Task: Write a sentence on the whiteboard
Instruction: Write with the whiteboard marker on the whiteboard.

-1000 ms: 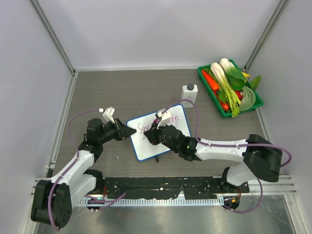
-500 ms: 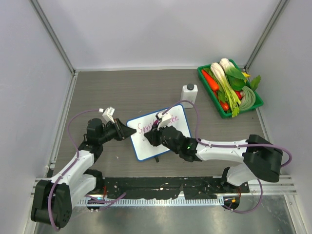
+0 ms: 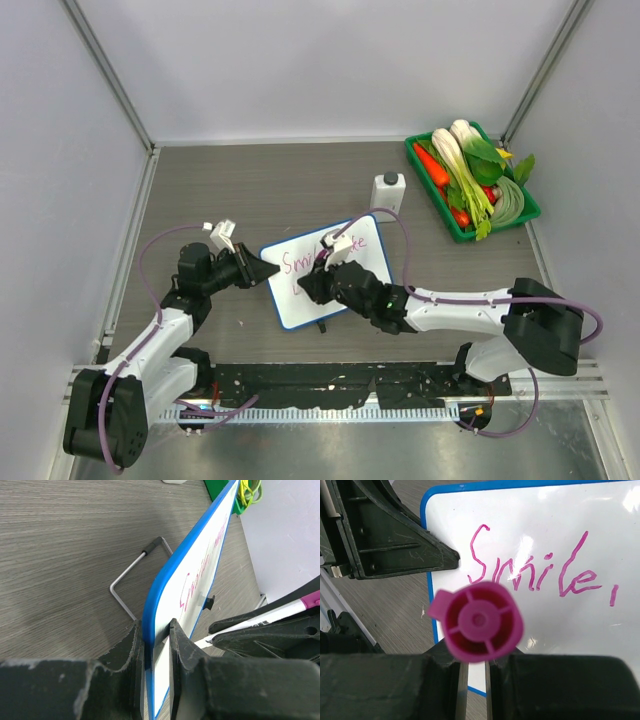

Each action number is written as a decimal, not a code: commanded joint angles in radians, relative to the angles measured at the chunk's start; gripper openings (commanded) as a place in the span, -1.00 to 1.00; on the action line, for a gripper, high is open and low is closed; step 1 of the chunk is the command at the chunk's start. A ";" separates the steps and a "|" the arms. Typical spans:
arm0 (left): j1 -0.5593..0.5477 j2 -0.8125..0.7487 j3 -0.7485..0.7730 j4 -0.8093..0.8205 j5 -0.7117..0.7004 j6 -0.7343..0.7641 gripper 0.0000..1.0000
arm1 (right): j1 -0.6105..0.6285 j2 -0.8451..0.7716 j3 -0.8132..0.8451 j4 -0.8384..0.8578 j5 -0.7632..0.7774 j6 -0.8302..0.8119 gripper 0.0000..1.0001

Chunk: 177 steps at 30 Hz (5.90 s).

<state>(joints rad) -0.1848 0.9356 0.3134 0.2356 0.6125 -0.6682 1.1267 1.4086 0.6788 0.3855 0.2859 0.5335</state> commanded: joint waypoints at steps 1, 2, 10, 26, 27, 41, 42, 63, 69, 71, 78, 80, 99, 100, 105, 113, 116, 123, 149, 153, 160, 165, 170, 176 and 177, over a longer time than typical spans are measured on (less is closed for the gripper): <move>0.018 0.009 -0.010 -0.051 -0.168 0.124 -1.00 | 0.005 -0.060 0.050 0.024 0.004 0.017 -0.97; 0.018 0.009 -0.010 -0.051 -0.168 0.122 -1.00 | 0.004 -0.063 0.056 0.029 0.002 0.022 -0.97; 0.019 0.000 -0.013 -0.051 -0.168 0.122 -1.00 | -0.001 -0.036 0.122 0.024 0.030 0.003 -0.97; 0.019 -0.006 -0.016 -0.051 -0.169 0.121 -1.00 | -0.013 0.023 0.131 -0.028 0.075 0.005 -0.97; 0.018 -0.006 -0.016 -0.051 -0.169 0.121 -1.00 | -0.013 0.026 0.128 -0.030 0.076 0.008 -0.97; 0.018 -0.004 -0.014 -0.055 -0.169 0.121 -1.00 | -0.019 0.049 0.122 -0.043 0.078 0.000 -0.97; 0.019 -0.001 -0.014 -0.053 -0.169 0.121 -1.00 | -0.019 0.032 0.120 -0.046 0.078 0.002 -0.97; 0.018 0.008 -0.010 -0.055 -0.168 0.124 -1.00 | -0.036 0.009 0.079 -0.025 0.047 0.011 -0.97; 0.019 0.008 -0.010 -0.055 -0.169 0.122 -1.00 | -0.039 0.012 0.071 -0.030 0.048 0.016 -0.97; 0.018 0.009 -0.010 -0.055 -0.169 0.122 -1.00 | -0.041 0.012 0.070 -0.039 0.052 0.013 -0.97; 0.019 0.005 -0.011 -0.055 -0.172 0.122 -1.00 | -0.041 0.007 0.054 -0.065 0.045 0.020 -0.97; 0.018 0.006 -0.011 -0.055 -0.172 0.122 -1.00 | -0.042 0.006 0.044 -0.063 0.042 0.026 -0.97; 0.019 0.003 -0.011 -0.053 -0.171 0.121 -1.00 | -0.041 -0.023 -0.007 -0.042 0.019 0.059 -0.97; 0.019 0.002 -0.013 -0.053 -0.169 0.124 -1.00 | -0.041 -0.023 -0.007 -0.034 0.022 0.057 -0.97; 0.019 0.000 -0.013 -0.053 -0.171 0.122 -1.00 | -0.041 -0.023 0.024 -0.039 0.048 0.043 -0.97; 0.019 0.003 -0.013 -0.053 -0.168 0.124 -1.00 | -0.045 -0.011 0.061 -0.036 0.062 0.017 -0.97; 0.019 0.002 -0.013 -0.053 -0.169 0.124 -1.00 | -0.051 -0.007 0.073 -0.036 0.070 0.010 -0.97; 0.019 0.002 -0.013 -0.053 -0.171 0.122 -1.00 | -0.071 0.003 0.093 -0.053 0.075 0.003 -0.97; 0.019 0.009 -0.011 -0.053 -0.166 0.122 -1.00 | -0.074 -0.039 0.016 -0.079 0.039 0.026 -0.97; 0.019 0.011 -0.010 -0.051 -0.168 0.124 -1.00 | -0.074 -0.043 -0.001 -0.076 0.029 0.032 -0.97; 0.018 0.011 -0.010 -0.053 -0.168 0.124 -1.00 | -0.074 -0.063 -0.019 -0.063 0.010 0.043 -0.97; 0.019 0.009 -0.010 -0.053 -0.168 0.122 -1.00 | -0.076 -0.092 0.017 -0.060 0.001 0.026 -0.97; 0.019 0.011 -0.010 -0.053 -0.168 0.122 -1.00 | -0.076 -0.100 0.053 -0.036 -0.022 0.013 -0.97; 0.018 0.011 -0.010 -0.053 -0.168 0.124 -1.00 | -0.074 -0.088 0.070 -0.028 -0.021 0.002 -0.97; 0.018 0.008 -0.011 -0.053 -0.169 0.124 -1.00 | -0.074 -0.082 0.070 -0.030 -0.016 0.002 -0.97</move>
<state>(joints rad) -0.1848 0.9321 0.3119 0.2317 0.6144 -0.6643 1.0534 1.3411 0.7078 0.3180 0.2596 0.5518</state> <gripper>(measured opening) 0.200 0.182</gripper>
